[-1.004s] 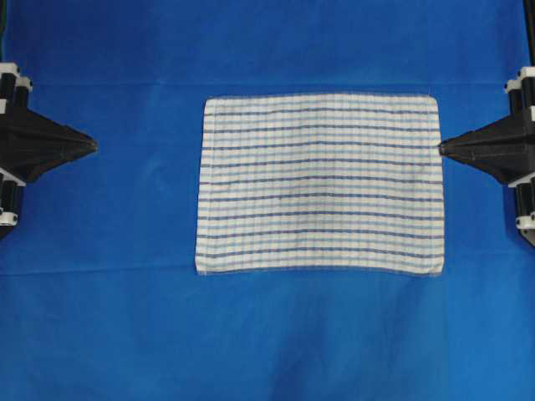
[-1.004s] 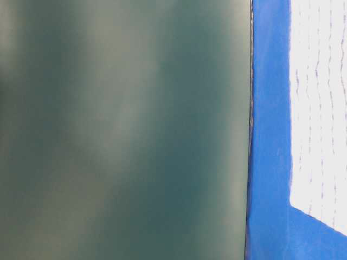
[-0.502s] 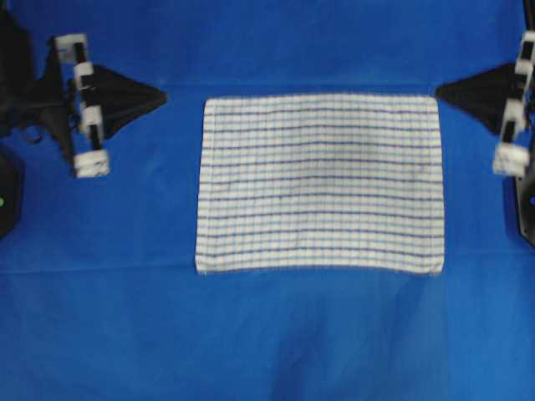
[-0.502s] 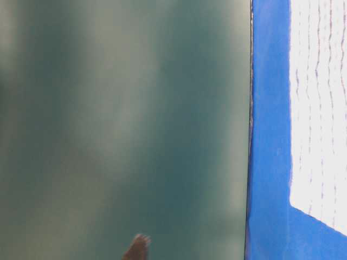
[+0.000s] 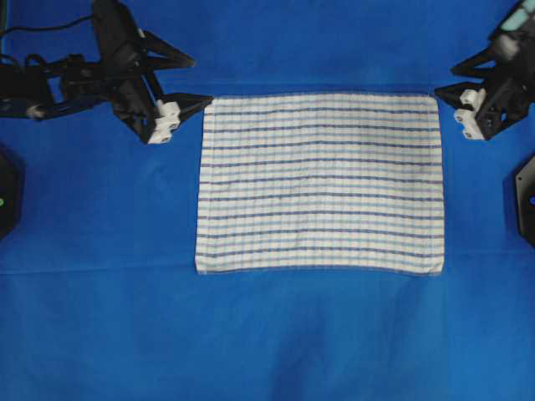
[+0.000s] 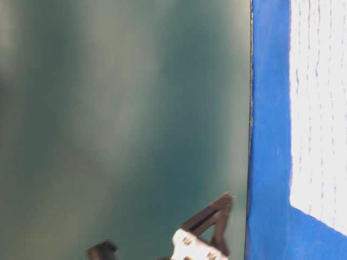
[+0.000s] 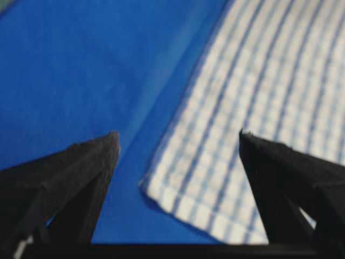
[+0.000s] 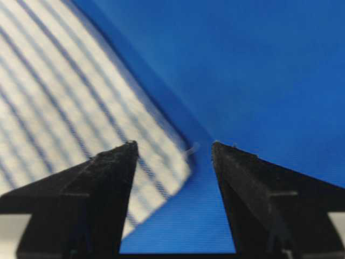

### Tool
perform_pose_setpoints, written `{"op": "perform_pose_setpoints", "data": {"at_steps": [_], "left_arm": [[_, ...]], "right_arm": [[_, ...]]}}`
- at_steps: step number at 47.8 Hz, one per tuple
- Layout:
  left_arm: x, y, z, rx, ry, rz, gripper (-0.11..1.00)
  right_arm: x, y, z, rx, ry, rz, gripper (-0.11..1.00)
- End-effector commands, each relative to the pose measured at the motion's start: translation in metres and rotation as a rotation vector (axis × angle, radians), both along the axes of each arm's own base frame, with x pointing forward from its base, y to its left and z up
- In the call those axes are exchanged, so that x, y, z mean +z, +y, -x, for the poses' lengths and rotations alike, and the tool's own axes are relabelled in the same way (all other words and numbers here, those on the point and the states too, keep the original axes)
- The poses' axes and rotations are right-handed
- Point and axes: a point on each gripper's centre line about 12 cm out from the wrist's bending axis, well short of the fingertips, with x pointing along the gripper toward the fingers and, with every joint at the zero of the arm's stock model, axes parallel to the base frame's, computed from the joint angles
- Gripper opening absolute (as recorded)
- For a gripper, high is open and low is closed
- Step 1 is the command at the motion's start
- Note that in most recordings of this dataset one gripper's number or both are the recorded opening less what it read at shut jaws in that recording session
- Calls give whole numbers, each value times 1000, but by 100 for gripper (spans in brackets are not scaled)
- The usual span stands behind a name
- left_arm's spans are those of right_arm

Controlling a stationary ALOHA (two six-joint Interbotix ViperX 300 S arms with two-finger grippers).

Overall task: Fold the blue towel.
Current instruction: 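Move both grippers to the towel's top corners and pinch them, then lift the top corners and fold them down toward the bottom edge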

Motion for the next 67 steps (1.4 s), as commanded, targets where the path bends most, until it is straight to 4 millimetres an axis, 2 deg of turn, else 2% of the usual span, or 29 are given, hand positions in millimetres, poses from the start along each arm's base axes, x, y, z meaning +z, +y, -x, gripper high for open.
{"op": "perform_pose_setpoints", "data": {"at_steps": [1, 17, 29, 32, 34, 41, 45, 47, 55, 67], "left_arm": [[-8, 12, -8, 20, 17, 3, 90], [-56, 25, -13, 45, 133, 49, 90], [-73, 28, -13, 47, 179, 65, 86], [-74, 27, -13, 40, 189, 63, 80], [-74, 27, -12, 36, 197, 60, 74], [-77, 18, -15, -13, 236, 42, 35], [-77, 12, -18, -41, 249, 30, 13], [-77, 11, -18, -48, 254, 26, 5], [-66, 14, -21, -46, 242, 17, 3], [-25, 21, -28, -55, 197, -32, 3]], "right_arm": [[-10, -7, -4, -8, 25, -10, 61], [-50, -24, -9, -32, 81, -49, 61], [-63, -26, -12, -29, 105, -68, 58], [-62, -26, -12, -28, 103, -65, 53], [-62, -26, -12, -28, 103, -65, 45], [-62, -26, -11, -25, 108, -67, 6], [-62, -26, -11, -25, 107, -66, 5], [-61, -26, -12, -27, 104, -65, 5], [-54, -26, -11, -33, 79, -49, 5], [-20, -24, -9, -37, -6, 23, 5]]}}
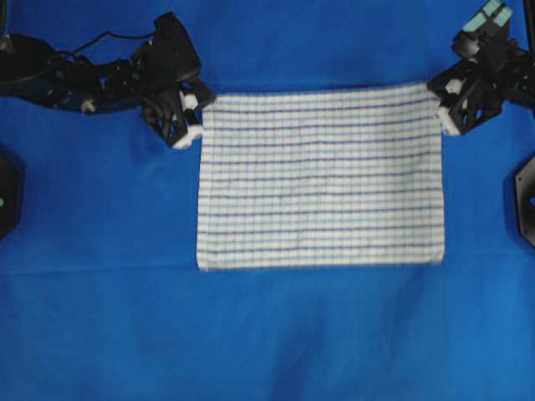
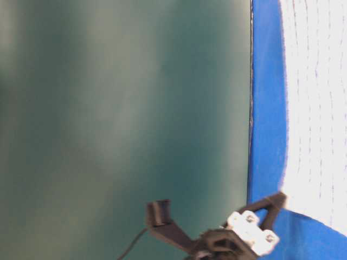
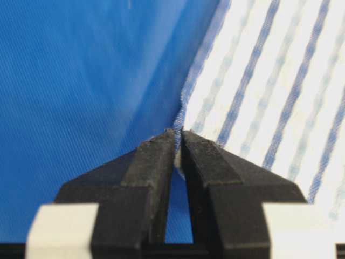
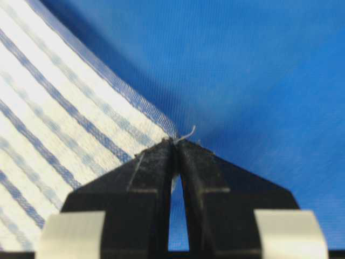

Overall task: Fold the blue towel.
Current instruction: 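Lift the top corners and fold them down toward the bottom edge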

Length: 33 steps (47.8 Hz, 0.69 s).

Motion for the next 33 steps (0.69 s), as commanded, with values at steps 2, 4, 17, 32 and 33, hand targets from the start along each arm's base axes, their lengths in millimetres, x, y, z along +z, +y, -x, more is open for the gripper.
{"op": "perform_pose_setpoints", "data": {"at_steps": [2, 4, 17, 32, 33], "left_arm": [[29, 4, -6, -5, -49, -30, 3], [33, 3, -6, -6, -53, -32, 3], [42, -12, -7, -43, -54, -27, 3], [51, -56, -11, -160, -15, 0, 3], [52, -60, -12, -171, -12, 1, 3]], "right_arm": [[19, 0, 1, -5, -44, 39, 5], [23, 1, 2, -6, -50, 45, 5], [35, 13, 10, 2, -67, 47, 5], [41, 54, 5, 110, -81, -25, 5], [42, 57, 5, 121, -85, -28, 5]]}}
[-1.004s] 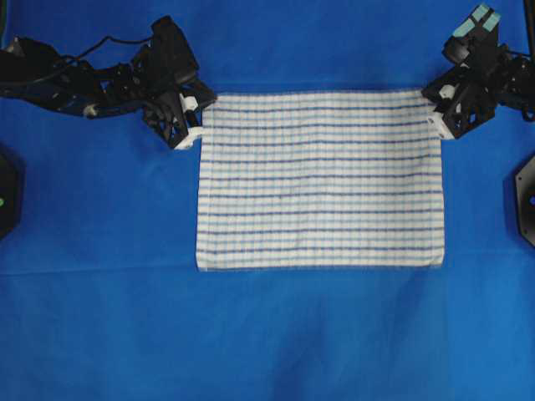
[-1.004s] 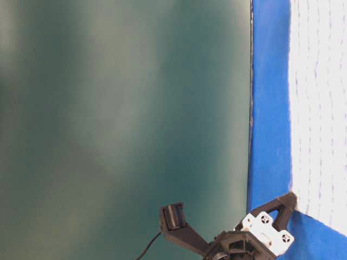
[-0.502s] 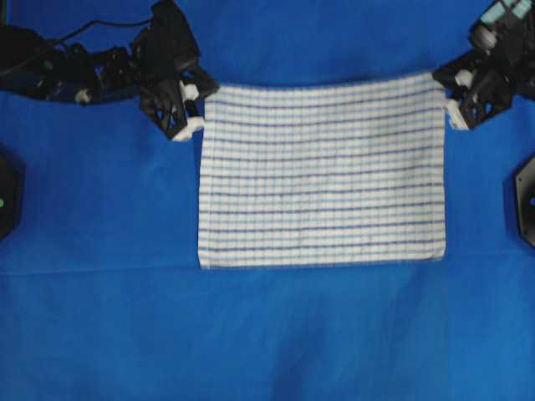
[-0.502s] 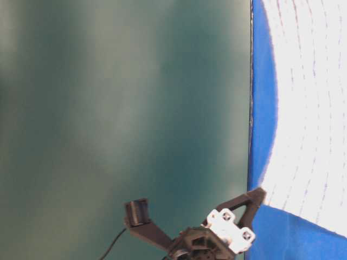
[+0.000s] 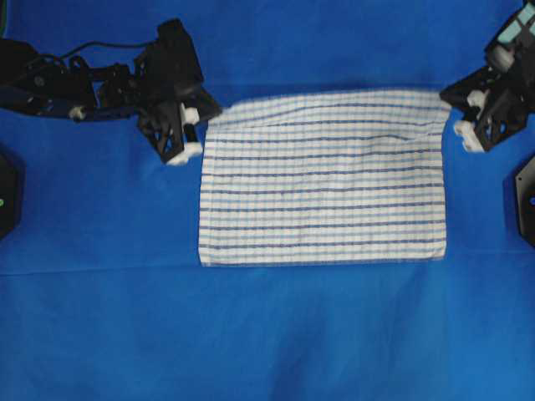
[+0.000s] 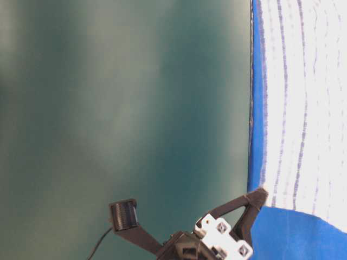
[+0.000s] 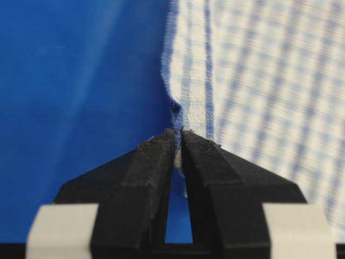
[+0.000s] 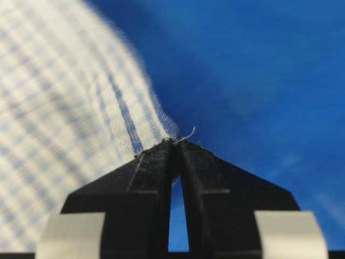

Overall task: Fold the blue towel.
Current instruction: 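Lift the top corners and fold them down toward the bottom edge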

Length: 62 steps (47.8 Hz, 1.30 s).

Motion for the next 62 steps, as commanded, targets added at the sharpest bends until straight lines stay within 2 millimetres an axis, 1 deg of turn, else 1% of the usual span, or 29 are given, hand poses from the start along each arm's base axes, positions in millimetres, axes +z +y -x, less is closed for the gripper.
{"op": "perform_pose_setpoints", "data": {"at_steps": [1, 9, 16, 24, 33, 38, 44, 62], "left_arm": [[15, -16, -3, -46, -24, -5, 3], [26, -48, -1, -122, -26, 12, 3], [28, -74, 2, -172, -32, 39, 3], [26, -105, 4, -223, -28, 84, 3], [25, -131, 4, -264, -30, 126, 3], [24, -141, 5, -280, -30, 140, 3], [22, -146, 7, -297, -22, 140, 3], [12, -146, 5, -292, -1, 141, 4]], "right_arm": [[9, 11, -4, 43, -26, -4, 5], [21, 42, -8, 153, -60, -40, 5], [25, 66, -8, 237, -59, -88, 5], [24, 91, -8, 310, -43, -162, 5], [17, 113, -5, 356, 17, -240, 5], [14, 123, -5, 382, 33, -264, 5], [11, 131, -7, 404, 37, -283, 5], [-2, 139, -20, 419, 62, -296, 5]]}}
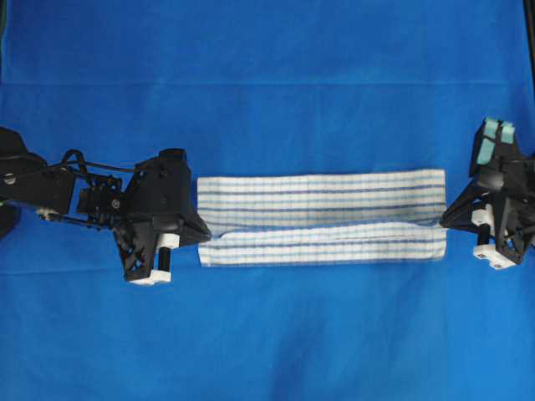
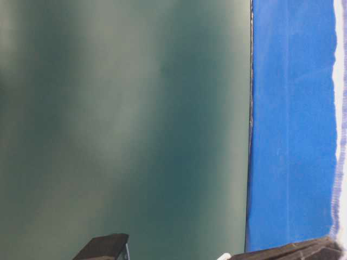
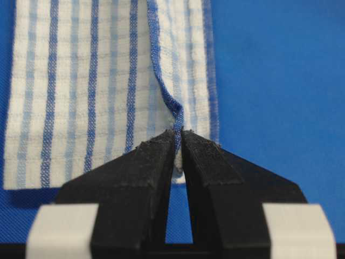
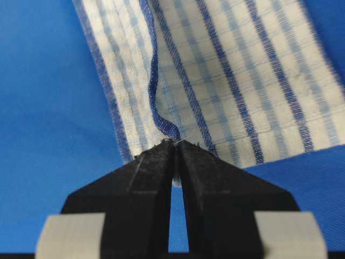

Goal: Fold the blue towel.

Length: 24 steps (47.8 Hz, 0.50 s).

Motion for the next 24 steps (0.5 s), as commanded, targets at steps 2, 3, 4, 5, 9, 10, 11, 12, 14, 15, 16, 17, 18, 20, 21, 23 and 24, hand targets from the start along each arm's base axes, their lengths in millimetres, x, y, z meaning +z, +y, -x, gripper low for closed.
{"op": "perform_pose_setpoints", "data": {"at_steps": [2, 3, 4, 5, 9, 10, 11, 12, 14, 15, 16, 17, 18, 20, 21, 23, 24], "left_arm": [[6, -1, -3, -1, -23, 3, 4], [6, -1, -3, -1, -24, 3, 4], [6, -1, -3, -1, -23, 3, 4], [5, -1, -2, -1, -21, 3, 5], [5, 0, -2, 1, -17, 3, 18], [6, 0, -2, 3, -19, 6, 23], [6, -1, -2, 1, -18, 5, 29], [6, 0, -2, 3, -18, 6, 35], [6, 0, -2, 5, -18, 6, 46], [7, 1, -2, 6, -19, 6, 51], [8, 2, -2, 11, -22, 6, 58], [8, 3, -2, 14, -24, 6, 62], [9, 5, -2, 18, -26, 6, 67], [9, 9, -2, 26, -26, 1, 72], [9, 12, -2, 32, -26, 0, 73], [8, 17, -2, 48, -25, -2, 72], [9, 20, -3, 56, -26, -2, 71]], "right_arm": [[7, 4, -9, 6, -35, -13, 5], [7, 5, -10, 3, -35, -17, 5], [7, 5, -10, 3, -33, -17, 6], [7, 5, -10, -2, -34, -21, 6], [8, 6, -11, -3, -35, -26, 7], [8, 6, -11, -4, -36, -28, 10], [9, 6, -12, 0, -38, -26, 15], [11, 7, -13, 1, -44, -24, 21], [13, 7, -14, 6, -53, -20, 36], [14, 6, -15, 11, -58, -15, 42], [15, 6, -15, 16, -64, -10, 48], [16, 6, -15, 20, -65, -1, 54], [16, 4, -15, 22, -70, 9, 59], [16, 1, -15, 17, -68, 26, 66], [16, -2, -15, 12, -66, 35, 67], [16, -9, -14, -9, -60, 52, 65], [16, -12, -15, -23, -57, 58, 64]]}}
